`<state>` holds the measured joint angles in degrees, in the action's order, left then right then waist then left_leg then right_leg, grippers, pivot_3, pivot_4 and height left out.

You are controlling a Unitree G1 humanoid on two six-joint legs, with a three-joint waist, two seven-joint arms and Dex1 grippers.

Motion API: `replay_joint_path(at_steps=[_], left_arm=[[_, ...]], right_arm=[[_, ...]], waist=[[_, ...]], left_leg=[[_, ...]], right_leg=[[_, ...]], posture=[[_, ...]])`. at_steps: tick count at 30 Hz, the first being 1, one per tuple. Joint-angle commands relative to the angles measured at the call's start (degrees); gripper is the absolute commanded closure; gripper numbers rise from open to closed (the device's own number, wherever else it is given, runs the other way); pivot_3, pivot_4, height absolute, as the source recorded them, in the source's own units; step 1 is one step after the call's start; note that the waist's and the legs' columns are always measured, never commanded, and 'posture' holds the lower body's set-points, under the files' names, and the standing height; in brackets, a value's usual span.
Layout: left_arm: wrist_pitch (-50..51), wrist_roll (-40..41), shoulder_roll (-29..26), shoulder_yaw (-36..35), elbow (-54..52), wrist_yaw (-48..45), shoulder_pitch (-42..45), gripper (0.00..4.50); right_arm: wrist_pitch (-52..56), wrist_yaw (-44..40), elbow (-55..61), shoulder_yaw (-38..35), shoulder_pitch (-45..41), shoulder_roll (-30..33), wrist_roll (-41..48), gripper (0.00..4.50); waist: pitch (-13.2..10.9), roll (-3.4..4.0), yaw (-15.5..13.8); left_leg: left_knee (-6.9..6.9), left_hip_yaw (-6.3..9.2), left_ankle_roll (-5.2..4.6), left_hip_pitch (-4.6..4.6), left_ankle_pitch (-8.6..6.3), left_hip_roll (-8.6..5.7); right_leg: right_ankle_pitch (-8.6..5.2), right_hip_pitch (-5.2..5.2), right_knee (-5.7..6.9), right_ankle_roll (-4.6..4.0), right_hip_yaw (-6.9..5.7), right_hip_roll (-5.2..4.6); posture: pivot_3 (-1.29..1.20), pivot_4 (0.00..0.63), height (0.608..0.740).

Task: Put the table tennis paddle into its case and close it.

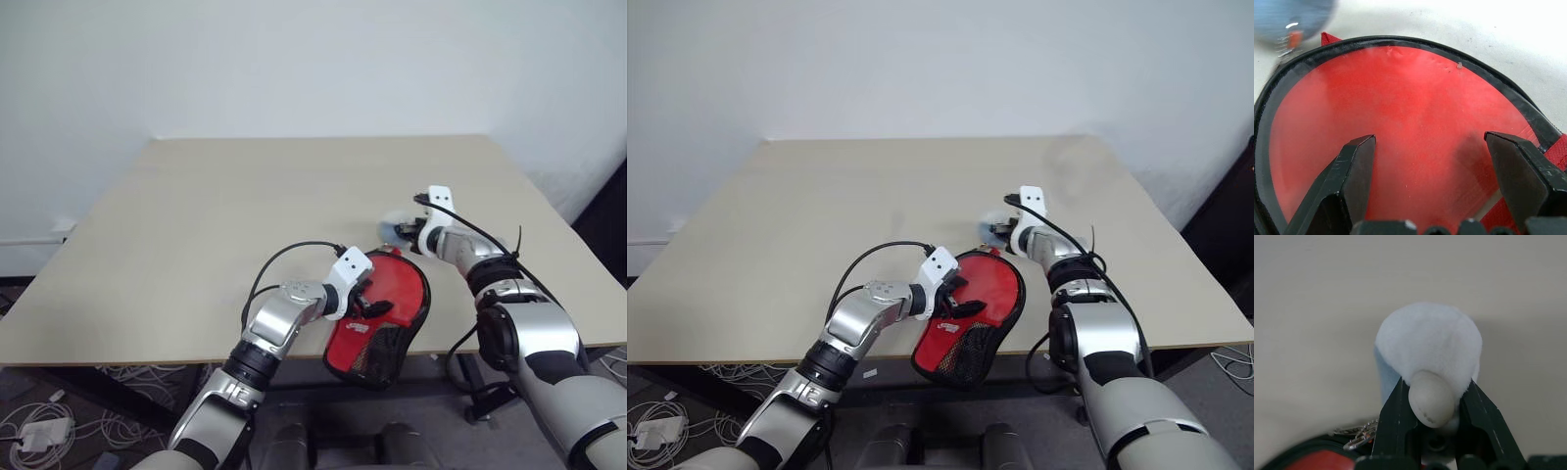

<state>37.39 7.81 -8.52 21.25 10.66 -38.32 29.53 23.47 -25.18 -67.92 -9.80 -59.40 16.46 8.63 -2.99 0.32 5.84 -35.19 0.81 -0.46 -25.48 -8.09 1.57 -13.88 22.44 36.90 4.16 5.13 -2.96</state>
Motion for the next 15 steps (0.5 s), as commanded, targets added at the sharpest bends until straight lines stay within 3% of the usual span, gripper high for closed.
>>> replay_joint_path(at_steps=[1, 9, 15], left_arm=[[3.7, -0.6, -0.4, 0.7, 3.5, 0.0, -1.8, 0.71], [4.1, -0.5, 0.1, 0.5, 3.8, -0.1, -2.0, 0.71], [4.1, -0.5, 0.5, 0.4, 4.2, -0.4, -2.1, 0.71]], right_arm=[[0.4, -0.9, 4.4, -0.8, 1.1, 5.2, -0.1, 4.1], [7.7, -7.0, 15.5, -0.7, 9.0, 15.1, 0.7, 4.1], [17.2, -14.7, 33.2, -0.4, 20.5, 22.2, 3.1, 4.11]], waist=[[0.0, 0.01, 0.0], [0.0, 0.09, -0.4], [0.1, 0.13, -2.4]], left_leg=[[-0.01, 0.0, 0.0, 0.0, 0.0, 0.0], [-0.05, -0.01, 0.0, -0.01, 0.0, -0.08], [-0.24, -0.03, -0.02, -0.09, 0.0, -0.25]], right_leg=[[0.0, -0.01, -0.02, 0.0, 0.01, 0.0], [-0.01, -0.06, -0.1, 0.01, 0.02, -0.08], [-0.05, -0.13, -0.16, 0.06, 0.01, -0.24]], posture=[[0.0, 0.0, 0.716], [0.0, 0.0, 0.716], [0.0, 0.0, 0.716]])
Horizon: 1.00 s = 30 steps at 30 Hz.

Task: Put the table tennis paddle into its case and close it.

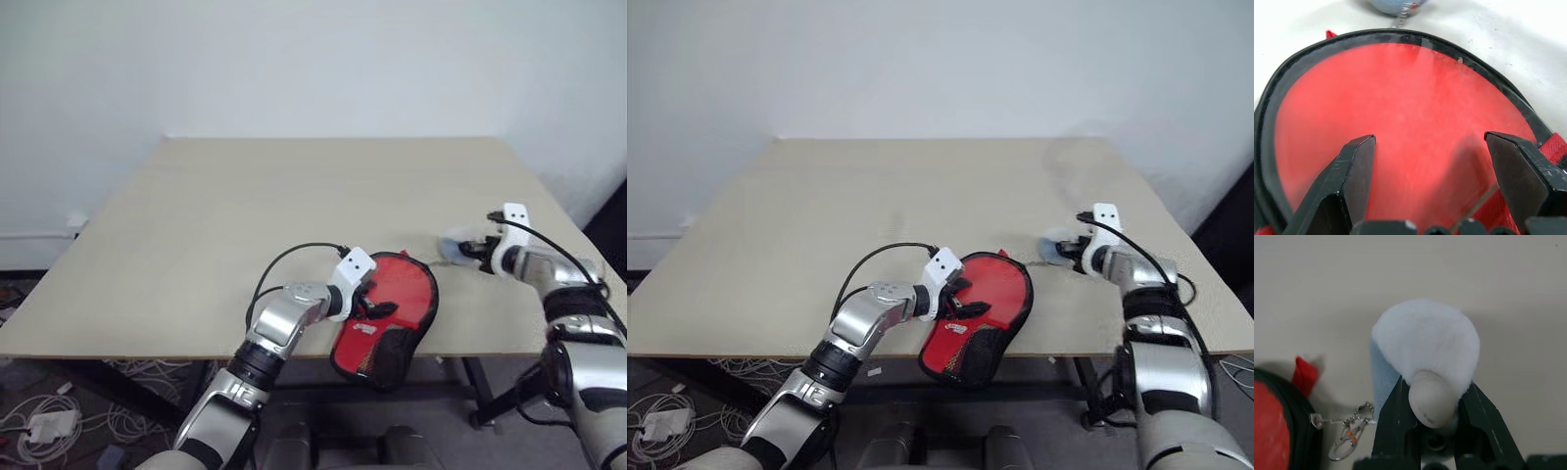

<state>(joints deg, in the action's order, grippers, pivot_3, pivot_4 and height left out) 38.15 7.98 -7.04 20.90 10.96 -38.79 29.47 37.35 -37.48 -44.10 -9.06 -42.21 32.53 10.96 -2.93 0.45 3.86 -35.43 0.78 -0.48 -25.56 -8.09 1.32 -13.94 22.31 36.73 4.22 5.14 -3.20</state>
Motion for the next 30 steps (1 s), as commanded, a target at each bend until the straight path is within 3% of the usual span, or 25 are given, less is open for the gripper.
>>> replay_joint_path(at_steps=[1, 7, 15, 23, 26, 30], left_arm=[[3.3, -0.7, -0.9, 0.8, 3.9, 0.0, -2.1, 0.71], [3.2, -0.8, -0.5, 1.0, 4.1, -0.4, -2.2, 0.71], [3.6, -0.8, -0.1, 1.3, 4.4, -0.9, -2.2, 0.71], [3.9, -0.9, 0.0, 1.4, 4.7, -1.4, -2.0, 0.71], [3.9, -0.9, 0.3, 1.5, 5.0, -1.4, -1.8, 0.71], [3.8, -0.9, 0.6, 1.5, 5.4, -1.4, -1.6, 0.71]], right_arm=[[4.9, -4.2, 13.4, -1.1, 6.2, 7.6, 1.5, 4.11], [12.4, -8.1, 30.2, -2.6, 18.5, 12.0, 6.5, 4.11], [13.8, -12.1, 49.1, -3.9, 35.7, 12.9, 12.9, 4.12], [8.2, -17.9, 55.1, -7.2, 45.4, 15.8, 16.3, 4.12], [6.9, -19.3, 56.0, -8.8, 48.5, 17.2, 17.0, 4.12], [3.4, -22.1, 59.3, -9.4, 55.8, 18.6, 17.0, 4.12]], waist=[[0.0, 0.01, -1.0], [0.0, 0.01, -1.2], [0.1, -0.23, -1.2], [0.4, -0.35, -1.2], [0.5, -0.14, -1.3], [0.5, -0.16, -2.1]], left_leg=[[-0.05, 0.01, 0.0, -0.04, 0.0, -0.02], [-0.21, -0.06, -0.2, -0.08, -0.12, -0.45], [-0.43, -0.07, -0.53, -0.12, -0.34, -0.74], [-0.42, -0.05, -0.63, -0.14, -0.43, -0.74], [-0.32, 0.01, -0.67, -0.17, -0.46, -0.71], [-0.2, -0.03, -0.85, -0.15, -0.57, -0.81]], right_leg=[[-0.02, 0.0, -0.01, 0.02, 0.0, -0.02], [-0.13, -0.01, -0.01, 0.2, -0.01, -0.56], [-0.3, -0.2, -0.15, 0.46, -0.32, -1.14], [-0.35, -0.25, -0.33, 0.54, -1.77, -2.22], [-0.35, -0.41, -0.71, 0.54, -2.88, -2.88], [-0.34, -0.68, -1.07, 0.54, -3.03, -3.11]], posture=[[0.0, 0.0, 0.716], [0.0, 0.0, 0.716], [0.0, 0.0, 0.716], [0.0, 0.0, 0.716], [0.0, 0.0, 0.716], [0.0, 0.0, 0.716]])
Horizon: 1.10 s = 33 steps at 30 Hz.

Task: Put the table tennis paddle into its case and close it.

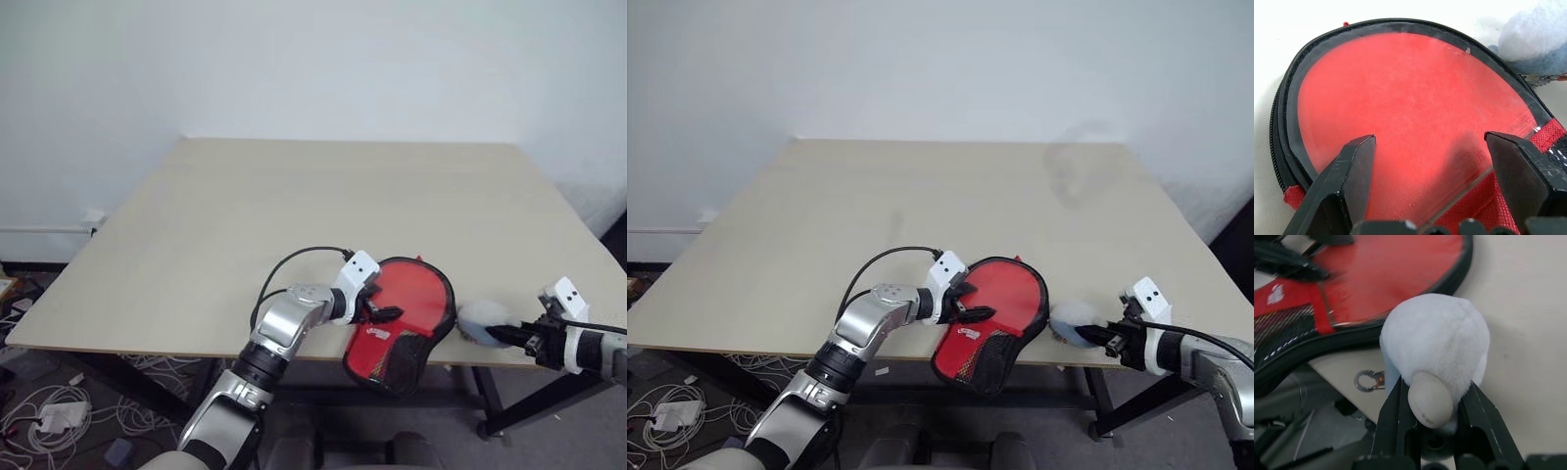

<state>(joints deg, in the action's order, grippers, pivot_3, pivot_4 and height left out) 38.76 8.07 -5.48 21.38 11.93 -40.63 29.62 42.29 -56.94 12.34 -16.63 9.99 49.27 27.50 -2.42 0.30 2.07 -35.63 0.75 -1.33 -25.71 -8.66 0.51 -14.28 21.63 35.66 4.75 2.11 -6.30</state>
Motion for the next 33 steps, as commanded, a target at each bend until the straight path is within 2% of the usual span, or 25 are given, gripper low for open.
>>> replay_joint_path(at_steps=[1, 3, 7, 11, 17, 20, 23, 26, 30, 31, 33], left_arm=[[3.2, -1.0, -0.9, 1.0, 4.5, 0.5, -1.7, 0.71], [3.2, -0.9, -0.7, 1.0, 4.7, 0.5, -1.6, 0.71], [3.2, -0.8, -0.5, 1.0, 4.8, 0.7, -1.5, 0.71], [3.1, -0.8, -0.5, 0.9, 5.0, 0.8, -1.4, 0.71], [2.9, -0.8, -0.6, 0.9, 5.3, 1.1, -1.3, 0.71], [3.0, -0.7, -0.8, 0.9, 5.2, 1.1, -1.3, 0.71], [3.1, -0.6, -0.8, 1.0, 5.1, 1.1, -1.3, 0.71], [3.1, -0.6, -0.7, 1.0, 5.1, 1.2, -1.3, 0.71], [3.1, -0.5, -0.5, 0.8, 5.3, 1.4, -1.3, 0.71], [3.1, -0.5, -0.5, 0.8, 5.3, 1.4, -1.3, 0.71], [3.1, -0.5, -0.5, 0.8, 5.4, 1.4, -1.3, 0.71]], right_arm=[[-1.5, -3.1, 4.1, -2.1, 5.1, 1.6, 1.2, 4.12], [-1.6, -3.2, 5.8, -1.9, 7.6, 1.2, 1.9, 4.12], [-0.4, -1.0, 7.5, 0.0, 10.3, 0.0, 2.2, 4.12], [-0.2, 3.2, 7.9, 1.6, 10.8, -3.7, 2.2, 4.12], [-0.2, 5.9, 8.1, 4.3, 9.9, -4.7, 0.7, 4.13], [1.8, 8.5, 5.4, -0.8, 5.3, -7.5, 5.4, 4.13], [4.2, 8.0, 4.2, -3.4, 3.5, -7.4, 8.1, 3.06], [5.0, 6.9, 5.6, -3.2, 3.6, -5.8, 8.6, 1.99], [4.5, 9.7, 4.0, -2.9, 0.2, -5.6, 6.7, 0.51], [4.4, 9.6, 3.6, -3.0, -0.5, -5.5, 6.7, 0.22], [4.3, 9.2, 2.7, -2.5, -2.6, -4.7, 6.3, 0.22]], waist=[[0.0, -0.03, -0.7], [0.0, -0.04, -1.1], [0.1, -0.23, -1.8], [0.4, -0.66, -2.2], [0.5, -0.65, -2.1], [0.5, -0.62, -1.8], [0.6, -0.13, -1.7], [0.6, -0.14, -1.8], [0.6, -0.02, -1.8], [0.6, 0.0, -1.8], [0.6, 0.03, -1.9]], left_leg=[[-0.01, -0.03, -0.04, 0.01, -0.03, -0.04], [0.0, -0.06, -0.12, 0.04, -0.09, -0.15], [0.0, -0.02, -0.1, 0.05, -0.18, -0.18], [0.02, 0.03, 0.04, 0.12, -0.32, -0.02], [0.01, 0.03, 0.1, 0.18, -0.36, 0.25], [0.01, 0.04, 0.12, 0.18, -0.37, 0.39], [0.13, 0.0, 0.12, 0.06, -0.37, 0.7], [0.22, -0.09, 0.12, 0.06, -0.37, 0.73], [0.2, -0.14, 0.12, 0.08, -0.37, 0.9], [0.2, -0.14, 0.12, 0.08, -0.37, 0.92], [0.2, -0.13, 0.12, 0.06, -0.37, 0.96]], right_leg=[[0.0, 0.0, -0.01, 0.0, -0.06, -0.11], [0.0, -0.04, -0.01, 0.01, -0.43, -0.5], [-0.14, -0.1, -0.01, 0.24, -0.61, -0.59], [-0.21, -0.14, -0.02, 0.34, -0.84, -0.55], [-0.2, -0.18, -0.06, 0.33, -1.44, -0.72], [-0.2, -0.19, -0.18, 0.32, -1.65, -0.71], [-0.15, -0.31, -0.77, 0.25, -2.12, -0.72], [-0.15, -0.3, -0.89, 0.24, -2.15, -0.75], [-0.13, -0.26, -0.91, 0.22, -2.36, -0.75], [-0.13, -0.25, -0.93, 0.22, -2.4, -0.75], [-0.13, -0.25, -0.95, 0.21, -2.5, -0.75]], posture=[[0.0, 0.0, 0.716], [0.0, 0.0, 0.716], [0.0, 0.0, 0.716], [0.0, 0.0, 0.716], [0.0, 0.0, 0.716], [0.0, 0.0, 0.716], [0.0, 0.0, 0.716], [0.0, 0.0, 0.716], [0.0, 0.0, 0.716], [0.0, 0.0, 0.716], [0.0, 0.0, 0.716]])
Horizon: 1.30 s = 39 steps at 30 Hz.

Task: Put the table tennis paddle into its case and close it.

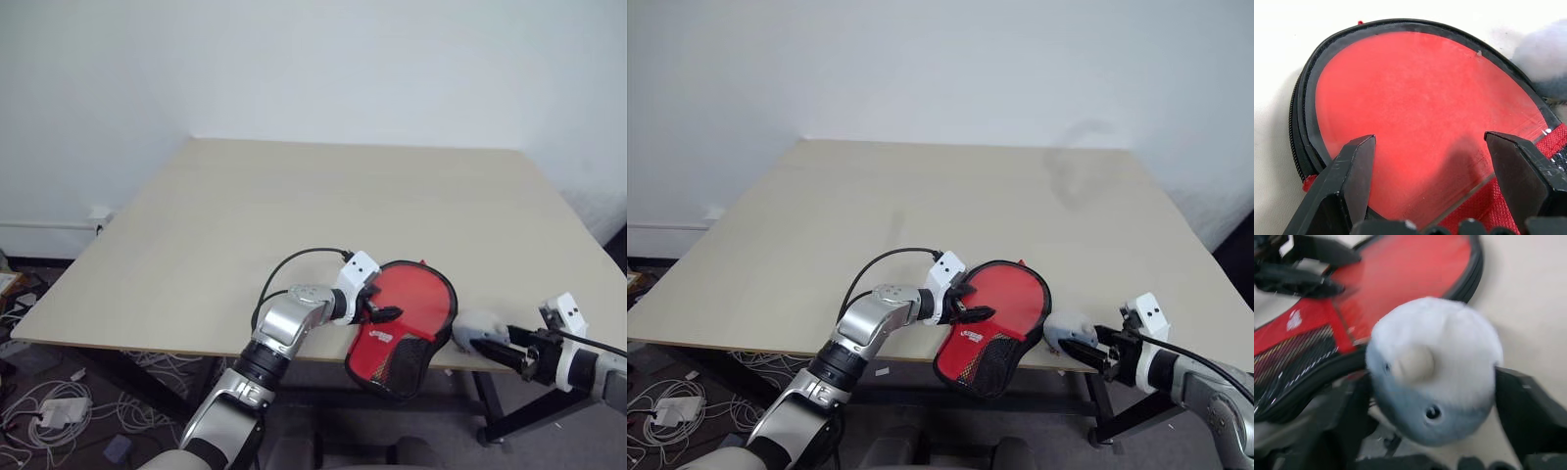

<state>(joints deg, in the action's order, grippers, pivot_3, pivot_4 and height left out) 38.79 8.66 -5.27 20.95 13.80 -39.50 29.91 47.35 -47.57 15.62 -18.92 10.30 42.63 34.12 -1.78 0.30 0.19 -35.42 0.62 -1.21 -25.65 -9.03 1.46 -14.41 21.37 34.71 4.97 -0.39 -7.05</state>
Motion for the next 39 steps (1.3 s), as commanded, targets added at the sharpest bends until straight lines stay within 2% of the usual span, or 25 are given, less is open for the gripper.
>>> replay_joint_path(at_steps=[1, 5, 11, 16, 21, 24, 30, 33, 37, 39], left_arm=[[3.1, -1.1, -0.7, 1.3, 3.5, 0.2, -1.6, 0.71], [3.0, -1.1, -0.7, 1.3, 3.6, 0.2, -1.5, 0.71], [2.8, -1.3, -0.6, 1.3, 3.7, 0.3, -1.3, 0.71], [2.6, -1.6, -0.6, 1.2, 3.6, 0.5, -1.4, 0.71], [2.9, -1.4, -0.6, 0.9, 3.2, 0.8, -1.8, 0.71], [2.9, -1.4, -0.5, 0.8, 3.2, 1.2, -1.8, 0.71], [2.7, -1.3, -0.5, 1.0, 3.4, 1.2, -1.7, 0.71], [2.6, -1.4, -0.5, 1.1, 3.7, 1.1, -1.6, 0.71], [2.7, -1.3, -0.3, 1.1, 3.8, 1.1, -1.5, 0.71], [2.8, -1.3, -0.3, 1.2, 3.7, 1.1, -1.5, 0.71]], right_arm=[[-0.6, -0.5, -1.0, 0.0, -3.9, 2.3, -0.1, 0.22], [2.0, -0.3, -3.9, 1.3, -8.6, 3.0, 0.4, 0.22], [5.7, -3.0, -9.0, 9.2, -14.3, 7.1, -2.3, 0.22], [6.9, -6.5, -10.9, 15.0, -14.3, 11.4, -4.3, 0.22], [7.3, -7.7, -11.2, 16.1, -13.3, 12.1, -4.2, 0.22], [5.7, -8.3, -11.5, 14.9, -13.2, 11.1, -3.6, 0.8], [4.1, -12.8, -10.6, 8.5, -11.1, 11.7, 1.0, 2.77], [4.9, -14.6, -10.5, 6.9, -9.6, 12.6, 2.0, 3.54], [4.3, -16.5, -8.1, 7.5, -5.6, 13.2, 1.6, 3.95], [3.8, -16.8, -7.3, 7.7, -4.5, 13.2, 1.6, 3.97]], waist=[[0.0, 0.09, 0.0], [0.0, 0.12, -0.2], [0.0, 0.13, -0.3], [0.0, 0.12, -0.4], [0.0, 0.08, -0.4], [0.0, 0.08, -0.4], [0.0, 0.1, -0.4], [0.0, 0.1, -0.4], [0.0, 0.09, -0.4], [0.0, 0.11, -0.4]], left_leg=[[-0.01, 0.0, 0.0, 0.0, 0.0, 0.01], [-0.05, 0.0, 0.0, 0.01, 0.0, 0.02], [-0.12, -0.01, 0.0, 0.02, 0.0, 0.03], [-0.2, 0.0, 0.0, 0.01, 0.0, 0.01], [-0.26, 0.0, 0.0, 0.01, 0.0, 0.02], [-0.29, -0.01, 0.0, 0.01, 0.0, 0.02], [-0.31, -0.01, 0.0, 0.01, 0.0, 0.04], [-0.32, 0.0, 0.0, 0.01, 0.0, 0.04], [-0.32, 0.01, 0.0, 0.0, 0.0, 0.04], [-0.32, 0.0, 0.0, 0.0, 0.0, 0.03]], right_leg=[[0.0, 0.0, -0.01, 0.0, -0.02, 0.0], [0.01, -0.01, 0.0, -0.01, -0.09, -0.03], [0.08, 0.0, 0.03, -0.12, -0.12, -0.06], [0.08, -0.04, 0.06, -0.13, -0.13, -0.06], [0.08, -0.04, 0.05, -0.13, -0.14, -0.07], [0.08, -0.04, 0.04, -0.13, -0.14, -0.08], [0.08, -0.03, 0.04, -0.13, -0.15, -0.08], [0.08, -0.03, 0.05, -0.13, -0.18, -0.07], [0.08, -0.03, 0.05, -0.13, -0.18, -0.08], [0.08, -0.04, 0.05, -0.13, -0.18, -0.1]], posture=[[0.0, 0.0, 0.716], [0.0, 0.0, 0.716], [0.0, 0.0, 0.716], [0.0, 0.0, 0.716], [0.0, 0.0, 0.716], [0.0, 0.0, 0.716], [0.0, 0.0, 0.716], [0.0, 0.0, 0.716], [0.0, 0.0, 0.716], [0.0, 0.0, 0.716]])
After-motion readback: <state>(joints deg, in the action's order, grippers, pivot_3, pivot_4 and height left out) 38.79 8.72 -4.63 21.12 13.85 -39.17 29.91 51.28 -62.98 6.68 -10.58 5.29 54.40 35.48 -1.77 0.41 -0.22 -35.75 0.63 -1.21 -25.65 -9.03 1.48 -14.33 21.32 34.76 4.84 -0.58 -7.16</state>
